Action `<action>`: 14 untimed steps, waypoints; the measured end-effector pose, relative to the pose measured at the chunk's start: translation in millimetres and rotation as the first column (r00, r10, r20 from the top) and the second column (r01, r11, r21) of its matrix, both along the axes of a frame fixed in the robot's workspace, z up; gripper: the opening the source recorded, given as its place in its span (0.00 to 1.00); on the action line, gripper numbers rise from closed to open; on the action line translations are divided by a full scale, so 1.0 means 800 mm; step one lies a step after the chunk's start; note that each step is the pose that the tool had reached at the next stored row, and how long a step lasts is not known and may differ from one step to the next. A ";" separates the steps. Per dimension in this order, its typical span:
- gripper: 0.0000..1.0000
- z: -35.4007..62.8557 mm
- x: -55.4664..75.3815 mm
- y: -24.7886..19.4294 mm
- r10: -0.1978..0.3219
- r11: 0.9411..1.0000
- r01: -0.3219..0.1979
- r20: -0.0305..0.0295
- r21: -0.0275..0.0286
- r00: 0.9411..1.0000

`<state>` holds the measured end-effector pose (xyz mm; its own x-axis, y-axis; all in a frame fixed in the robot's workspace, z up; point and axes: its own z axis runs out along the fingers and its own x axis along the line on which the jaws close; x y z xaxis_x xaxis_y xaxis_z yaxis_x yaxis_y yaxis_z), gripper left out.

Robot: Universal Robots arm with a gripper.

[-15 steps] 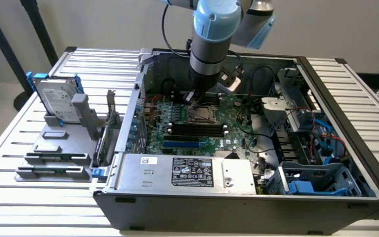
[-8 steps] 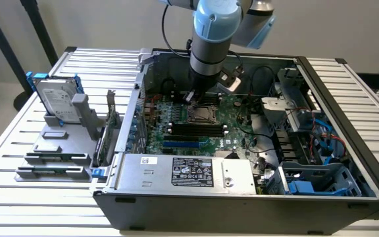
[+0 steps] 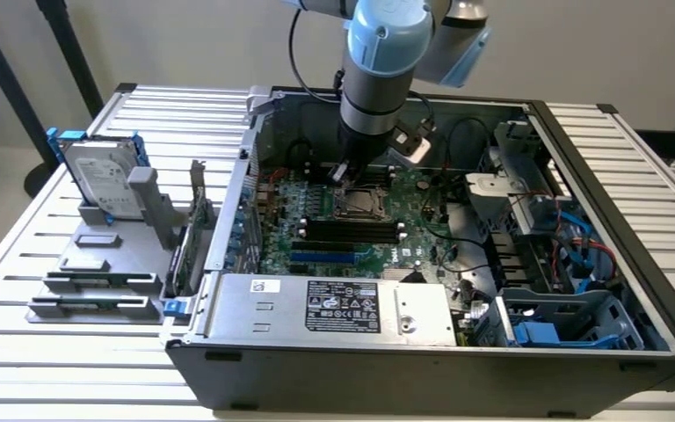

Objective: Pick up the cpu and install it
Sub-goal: 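Install the first cpu locking lever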

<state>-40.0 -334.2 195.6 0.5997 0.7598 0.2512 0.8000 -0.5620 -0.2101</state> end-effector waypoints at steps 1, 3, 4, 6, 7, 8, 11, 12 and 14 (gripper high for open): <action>0.11 0.000 0.000 0.0000 0.000 1.000 0.000 0.000 0.000 1.000; 0.11 0.000 0.001 0.0000 0.000 1.000 0.000 0.000 -0.001 1.000; 0.11 0.000 0.001 0.0000 0.000 1.000 0.000 0.000 -0.001 1.000; 0.11 -0.001 0.002 0.0000 0.000 1.000 0.000 -0.001 -0.002 1.000; 0.11 -0.001 0.002 0.0000 0.000 1.000 0.000 -0.001 -0.003 1.000; 0.11 -0.001 0.002 0.0000 0.000 1.000 0.000 -0.001 -0.003 1.000; 0.11 -0.001 0.003 0.0000 0.000 1.000 0.000 -0.001 -0.006 1.000; 0.11 -0.001 0.003 0.0000 0.000 1.000 0.000 -0.002 -0.006 1.000; 0.11 -0.001 0.004 0.0000 0.000 1.000 0.000 -0.002 -0.007 1.000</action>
